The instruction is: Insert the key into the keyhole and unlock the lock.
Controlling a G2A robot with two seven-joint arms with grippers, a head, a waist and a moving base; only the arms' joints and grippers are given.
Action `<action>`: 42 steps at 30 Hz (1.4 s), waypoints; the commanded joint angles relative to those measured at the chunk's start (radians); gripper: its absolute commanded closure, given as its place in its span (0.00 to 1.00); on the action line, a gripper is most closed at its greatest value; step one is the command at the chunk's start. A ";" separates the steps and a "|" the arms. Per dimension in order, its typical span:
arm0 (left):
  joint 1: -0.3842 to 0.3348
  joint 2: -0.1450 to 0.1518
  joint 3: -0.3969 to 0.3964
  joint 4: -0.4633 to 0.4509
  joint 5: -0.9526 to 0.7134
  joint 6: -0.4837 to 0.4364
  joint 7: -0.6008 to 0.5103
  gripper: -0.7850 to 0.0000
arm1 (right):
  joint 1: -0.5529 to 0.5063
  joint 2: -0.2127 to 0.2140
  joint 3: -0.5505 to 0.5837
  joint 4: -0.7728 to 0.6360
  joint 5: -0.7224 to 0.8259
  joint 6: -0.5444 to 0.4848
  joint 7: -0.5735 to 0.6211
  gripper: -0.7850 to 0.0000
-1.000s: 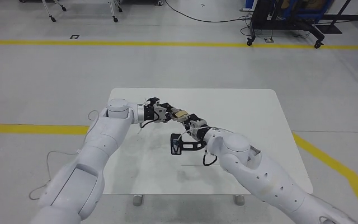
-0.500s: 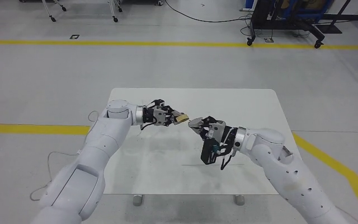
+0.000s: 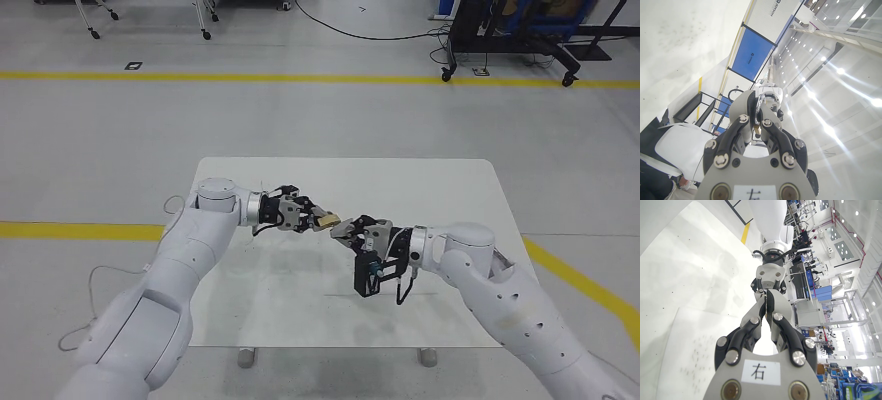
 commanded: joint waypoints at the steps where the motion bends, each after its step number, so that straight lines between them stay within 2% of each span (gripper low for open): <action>1: -0.002 -0.002 0.002 0.005 0.003 0.001 -0.002 1.00 | 0.005 -0.001 -0.005 0.000 -0.006 -0.002 0.012 1.00; 20: -0.013 -0.017 0.010 0.030 0.021 -0.001 -0.023 1.00 | -0.001 -0.002 -0.020 -0.049 -0.037 -0.017 0.135 1.00; 31: -0.018 -0.022 0.011 0.039 0.032 -0.005 -0.027 1.00 | 0.015 -0.015 -0.043 -0.058 -0.011 -0.029 0.256 1.00; 33: -0.018 -0.023 0.010 0.041 0.032 -0.005 -0.028 1.00 | 0.017 -0.017 -0.049 -0.063 -0.011 -0.031 0.265 0.38; 34: -0.018 -0.024 0.010 0.042 0.033 -0.006 -0.028 1.00 | 0.017 -0.017 -0.050 -0.066 -0.010 -0.030 0.269 0.15; 35: -0.019 -0.024 0.010 0.043 0.033 -0.006 -0.028 1.00 | 0.017 -0.018 -0.051 -0.070 -0.009 -0.030 0.273 0.00; 42: -0.022 -0.025 0.002 0.050 0.032 -0.012 -0.016 1.00 | -0.006 -0.014 -0.020 -0.109 0.015 -0.011 0.263 0.00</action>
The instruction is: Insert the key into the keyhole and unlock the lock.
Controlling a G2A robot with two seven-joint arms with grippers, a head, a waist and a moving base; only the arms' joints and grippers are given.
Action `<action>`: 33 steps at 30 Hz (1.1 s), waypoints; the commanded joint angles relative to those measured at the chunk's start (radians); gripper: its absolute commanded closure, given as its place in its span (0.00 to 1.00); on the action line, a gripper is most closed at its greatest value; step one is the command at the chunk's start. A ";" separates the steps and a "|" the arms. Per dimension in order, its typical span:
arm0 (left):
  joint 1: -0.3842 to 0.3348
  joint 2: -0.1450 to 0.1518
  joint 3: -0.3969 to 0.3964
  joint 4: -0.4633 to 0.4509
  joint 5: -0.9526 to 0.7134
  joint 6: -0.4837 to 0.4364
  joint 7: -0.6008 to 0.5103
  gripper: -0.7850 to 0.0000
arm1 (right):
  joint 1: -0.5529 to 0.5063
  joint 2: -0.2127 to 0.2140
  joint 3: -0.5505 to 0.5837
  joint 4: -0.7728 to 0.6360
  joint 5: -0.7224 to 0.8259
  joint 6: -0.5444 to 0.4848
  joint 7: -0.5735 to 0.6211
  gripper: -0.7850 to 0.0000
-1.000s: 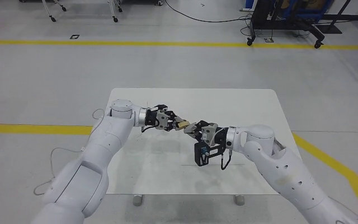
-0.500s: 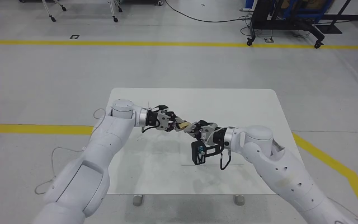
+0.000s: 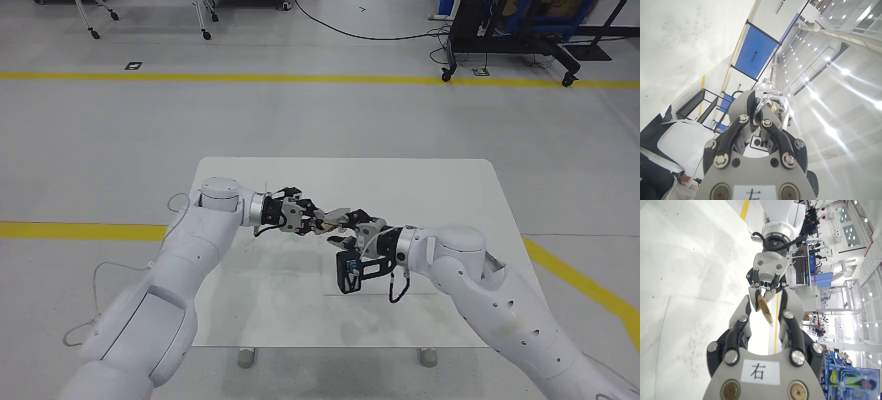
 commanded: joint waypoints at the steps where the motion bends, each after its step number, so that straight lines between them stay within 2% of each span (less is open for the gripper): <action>1: -0.001 0.000 -0.004 0.003 -0.002 -0.005 0.007 1.00 | -0.012 0.003 0.016 -0.012 0.011 0.010 -0.012 0.00; 7: -0.002 0.003 -0.014 0.004 -0.004 -0.023 0.026 1.00 | -0.064 0.013 0.077 -0.034 0.069 0.038 -0.074 0.02; 9: -0.006 0.005 -0.019 0.003 0.001 -0.046 0.057 1.00 | -0.085 0.014 0.101 -0.028 0.127 0.056 -0.101 0.08; 11: -0.010 0.008 -0.026 -0.001 0.008 -0.082 0.095 1.00 | -0.106 0.014 0.125 -0.011 0.216 0.061 -0.148 0.25; 14: -0.010 0.016 -0.060 -0.017 -0.022 -0.190 0.161 1.00 | -0.113 0.014 0.145 0.041 0.323 0.015 -0.215 1.00; 18: 0.001 0.030 -0.087 -0.036 -0.025 -0.268 0.196 1.00 | -0.099 0.009 0.124 0.117 0.392 -0.038 -0.174 1.00; 21: 0.012 0.037 -0.094 -0.062 -0.013 -0.289 0.196 1.00 | -0.057 0.006 0.084 0.151 0.396 -0.166 -0.110 1.00; 23: 0.019 0.040 -0.093 -0.085 -0.001 -0.295 0.196 1.00 | -0.030 0.003 0.061 0.169 0.392 -0.210 -0.058 1.00; 33: 0.057 0.060 -0.095 -0.212 0.100 -0.420 0.237 1.00 | 0.013 -0.008 0.063 0.228 0.542 -0.233 -0.030 1.00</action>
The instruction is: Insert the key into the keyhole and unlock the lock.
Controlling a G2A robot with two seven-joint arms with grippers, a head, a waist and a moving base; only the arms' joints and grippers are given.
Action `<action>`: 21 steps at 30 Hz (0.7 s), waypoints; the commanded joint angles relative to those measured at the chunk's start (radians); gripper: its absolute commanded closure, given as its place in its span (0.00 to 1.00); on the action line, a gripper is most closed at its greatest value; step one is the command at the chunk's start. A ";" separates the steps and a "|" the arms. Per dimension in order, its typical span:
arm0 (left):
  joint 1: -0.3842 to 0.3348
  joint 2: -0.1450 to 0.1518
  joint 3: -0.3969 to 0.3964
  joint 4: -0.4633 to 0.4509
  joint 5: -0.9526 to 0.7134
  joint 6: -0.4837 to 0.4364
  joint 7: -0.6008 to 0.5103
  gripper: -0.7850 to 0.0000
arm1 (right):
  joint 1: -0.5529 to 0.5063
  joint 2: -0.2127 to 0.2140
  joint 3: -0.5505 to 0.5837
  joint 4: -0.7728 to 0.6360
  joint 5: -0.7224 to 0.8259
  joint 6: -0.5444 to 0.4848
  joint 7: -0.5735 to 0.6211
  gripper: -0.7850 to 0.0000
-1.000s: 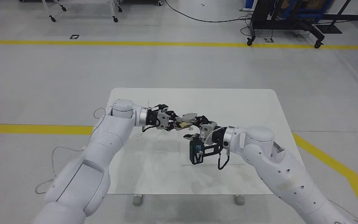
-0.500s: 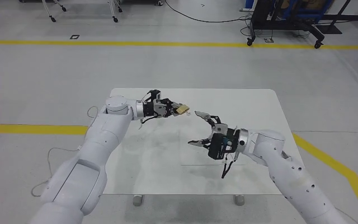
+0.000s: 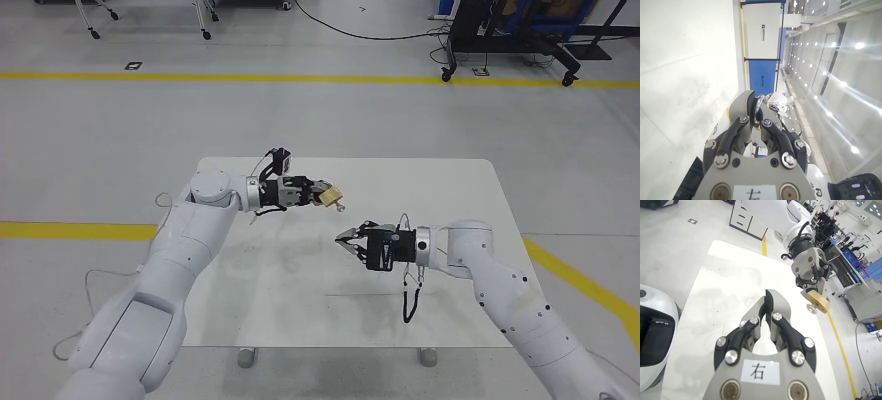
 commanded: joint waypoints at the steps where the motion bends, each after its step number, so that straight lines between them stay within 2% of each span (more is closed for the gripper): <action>1: 0.009 0.004 -0.001 -0.025 0.018 -0.014 -0.001 1.00 | 0.004 0.000 0.003 0.002 0.008 0.004 0.009 1.00; 9: 0.025 0.013 0.019 -0.090 0.081 0.019 -0.052 1.00 | 0.035 -0.008 -0.020 0.034 0.029 0.007 0.058 1.00; 21: 0.023 0.014 0.031 -0.110 0.111 0.019 -0.071 1.00 | 0.072 -0.013 -0.042 0.031 0.016 0.002 0.100 1.00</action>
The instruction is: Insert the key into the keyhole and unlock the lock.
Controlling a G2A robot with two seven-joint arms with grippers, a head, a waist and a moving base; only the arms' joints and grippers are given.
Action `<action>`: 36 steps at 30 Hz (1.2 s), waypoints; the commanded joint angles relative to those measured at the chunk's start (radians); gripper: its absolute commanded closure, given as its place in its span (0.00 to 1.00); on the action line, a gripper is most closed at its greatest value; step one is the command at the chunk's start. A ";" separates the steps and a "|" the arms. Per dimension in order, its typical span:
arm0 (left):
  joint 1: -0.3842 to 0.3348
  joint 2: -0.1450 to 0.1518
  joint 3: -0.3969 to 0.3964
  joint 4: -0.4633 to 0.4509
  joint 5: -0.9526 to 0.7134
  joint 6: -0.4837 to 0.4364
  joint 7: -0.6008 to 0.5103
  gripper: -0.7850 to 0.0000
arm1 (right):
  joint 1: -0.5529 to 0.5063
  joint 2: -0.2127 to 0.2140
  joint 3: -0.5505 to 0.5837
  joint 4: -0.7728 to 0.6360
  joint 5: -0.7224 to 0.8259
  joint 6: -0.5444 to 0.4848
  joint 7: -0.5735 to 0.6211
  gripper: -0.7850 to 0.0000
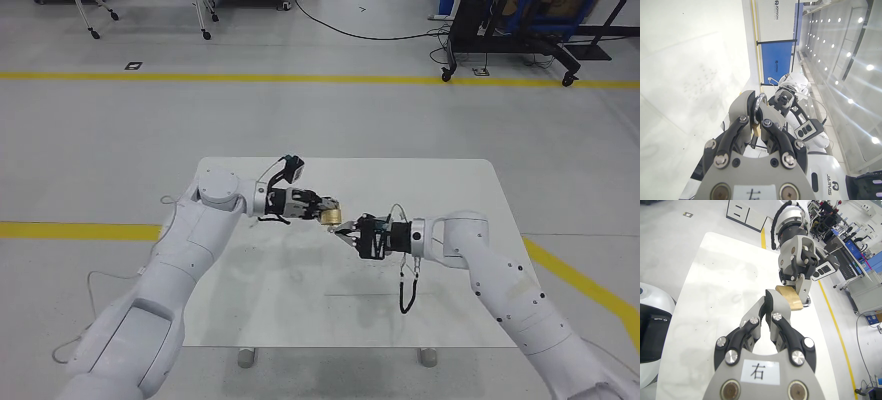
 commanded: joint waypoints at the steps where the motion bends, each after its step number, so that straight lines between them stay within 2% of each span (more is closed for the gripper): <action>1: -0.002 0.000 0.001 0.000 0.010 -0.007 0.020 1.00 | 0.001 0.002 0.004 -0.028 -0.023 0.011 0.000 1.00; 2: -0.001 0.000 -0.003 0.000 0.009 -0.014 0.038 1.00 | -0.003 0.004 0.009 -0.053 -0.049 0.024 -0.007 1.00; 3: 0.000 0.001 -0.009 0.001 0.006 -0.022 0.059 1.00 | -0.011 0.007 0.015 -0.084 -0.085 0.043 -0.016 0.78; 4: 0.001 0.003 -0.017 0.004 0.005 -0.029 0.088 1.00 | -0.023 0.012 0.024 -0.116 -0.132 0.070 -0.019 0.64; 6: 0.010 0.006 -0.036 0.006 -0.013 -0.038 0.141 1.00 | -0.061 0.020 0.046 -0.186 -0.224 0.151 -0.009 0.52; 7: 0.014 0.008 -0.048 0.005 -0.023 -0.041 0.163 1.00 | -0.083 0.023 0.061 -0.218 -0.262 0.205 0.005 0.42; 9: 0.025 0.013 -0.065 -0.002 -0.031 -0.047 0.201 1.00 | -0.135 0.025 0.087 -0.285 -0.302 0.326 0.034 0.00; 11: 0.038 0.018 -0.082 -0.016 -0.036 -0.057 0.244 1.00 | -0.186 0.024 0.102 -0.337 -0.321 0.444 0.076 0.00; 12: 0.046 0.020 -0.088 -0.026 -0.036 -0.062 0.260 1.00 | -0.204 0.023 0.100 -0.359 -0.331 0.469 0.093 0.00; 14: 0.063 0.024 -0.105 -0.043 -0.049 -0.061 0.297 1.00 | -0.211 0.023 0.100 -0.368 -0.340 0.481 0.107 0.00; 21: 0.077 0.025 -0.115 -0.060 -0.065 -0.062 0.315 1.00 | -0.211 0.023 0.100 -0.368 -0.340 0.481 0.107 0.00; 24: 0.129 0.028 -0.149 -0.108 -0.142 -0.099 0.346 1.00 | -0.216 0.021 0.095 -0.367 -0.324 0.486 0.095 0.00; 26: 0.161 0.028 -0.170 -0.130 -0.206 -0.108 0.345 1.00 | -0.217 0.015 0.073 -0.349 -0.319 0.519 0.072 0.00; 29: 0.192 0.027 -0.186 -0.153 -0.262 -0.111 0.342 1.00 | -0.206 -0.002 0.018 -0.310 -0.354 0.649 0.039 0.00; 30: 0.198 0.027 -0.188 -0.158 -0.271 -0.111 0.340 1.00 | -0.203 -0.008 -0.003 -0.296 -0.369 0.693 0.029 0.24; 32: 0.205 0.026 -0.188 -0.165 -0.278 -0.107 0.341 1.00 | -0.194 -0.022 -0.046 -0.266 -0.385 0.772 0.003 0.50; 36: 0.212 0.024 -0.189 -0.173 -0.287 -0.098 0.345 1.00 | -0.169 -0.047 -0.116 -0.214 -0.425 0.879 -0.007 0.56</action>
